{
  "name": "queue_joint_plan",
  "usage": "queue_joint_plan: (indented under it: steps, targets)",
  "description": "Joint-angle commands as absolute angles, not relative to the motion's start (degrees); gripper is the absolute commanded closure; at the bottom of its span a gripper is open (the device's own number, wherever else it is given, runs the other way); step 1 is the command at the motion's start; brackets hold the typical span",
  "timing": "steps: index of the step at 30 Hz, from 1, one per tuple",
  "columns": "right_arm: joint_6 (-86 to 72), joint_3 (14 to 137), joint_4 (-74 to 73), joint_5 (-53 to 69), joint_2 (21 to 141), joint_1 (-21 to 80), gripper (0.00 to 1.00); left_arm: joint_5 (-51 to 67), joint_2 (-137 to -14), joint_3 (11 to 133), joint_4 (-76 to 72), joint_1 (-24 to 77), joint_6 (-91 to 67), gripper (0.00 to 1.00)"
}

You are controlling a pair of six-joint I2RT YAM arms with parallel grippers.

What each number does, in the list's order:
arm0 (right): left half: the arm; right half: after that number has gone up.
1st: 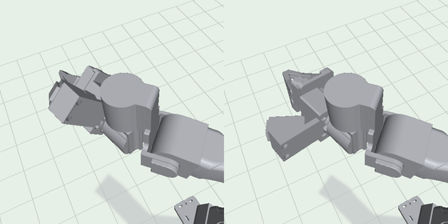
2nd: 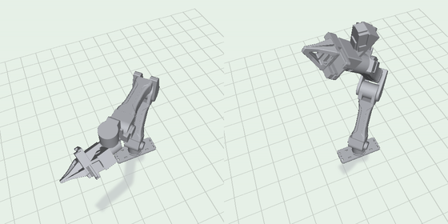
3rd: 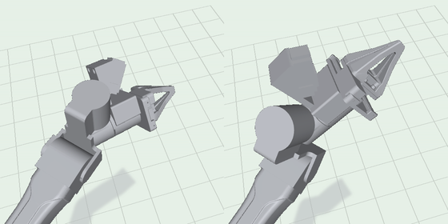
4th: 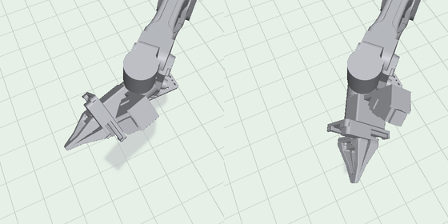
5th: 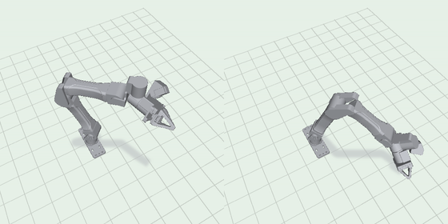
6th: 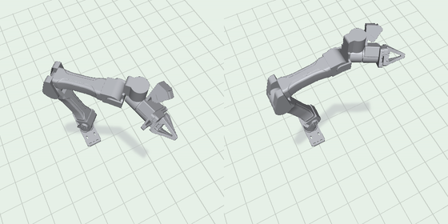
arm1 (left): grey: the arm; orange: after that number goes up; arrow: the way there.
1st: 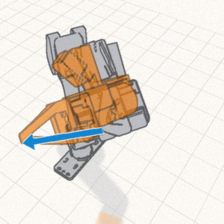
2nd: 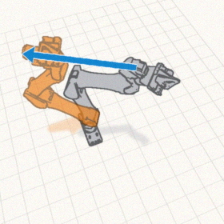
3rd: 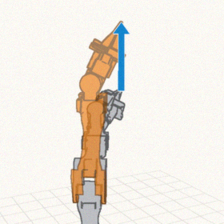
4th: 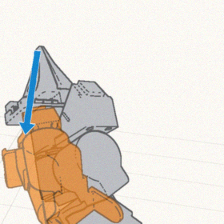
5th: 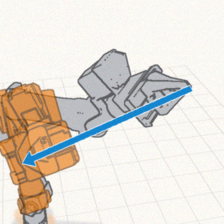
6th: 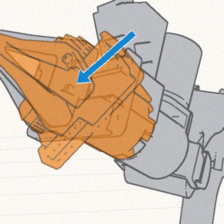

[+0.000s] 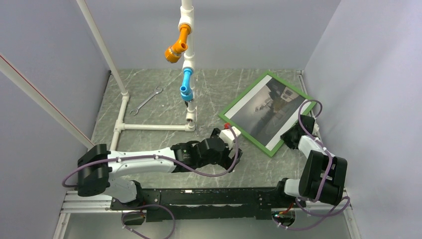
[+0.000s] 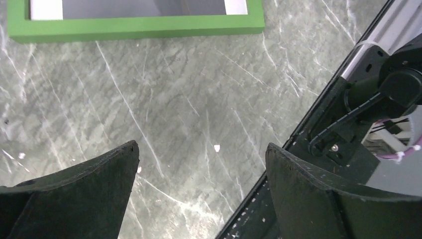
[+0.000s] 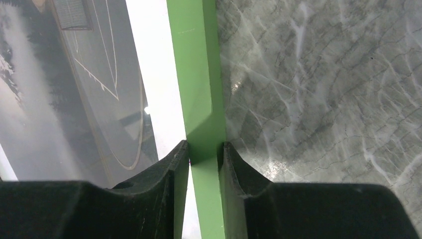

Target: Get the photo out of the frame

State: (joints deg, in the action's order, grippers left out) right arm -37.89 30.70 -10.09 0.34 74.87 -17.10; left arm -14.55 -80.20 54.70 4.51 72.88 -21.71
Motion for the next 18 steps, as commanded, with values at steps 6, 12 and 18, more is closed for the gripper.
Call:
queue_joint_plan:
  steps: [6, 12, 18]
  targets:
    - [-37.9, 32.91, -11.65, 5.83, 73.77, -16.35, 1.0, -17.75, -87.69, 64.46, 7.61, 74.0, -9.81, 0.01]
    - [-38.8, 32.88, -10.87, 8.22, 71.19, -15.04, 1.0, -15.56, -91.87, 66.3, 5.1, 74.32, -3.45, 0.03]
    - [-39.0, 33.74, -12.58, 7.41, 69.53, -13.43, 1.0, -19.29, -95.89, 67.5, 3.23, 75.5, 1.28, 0.04]
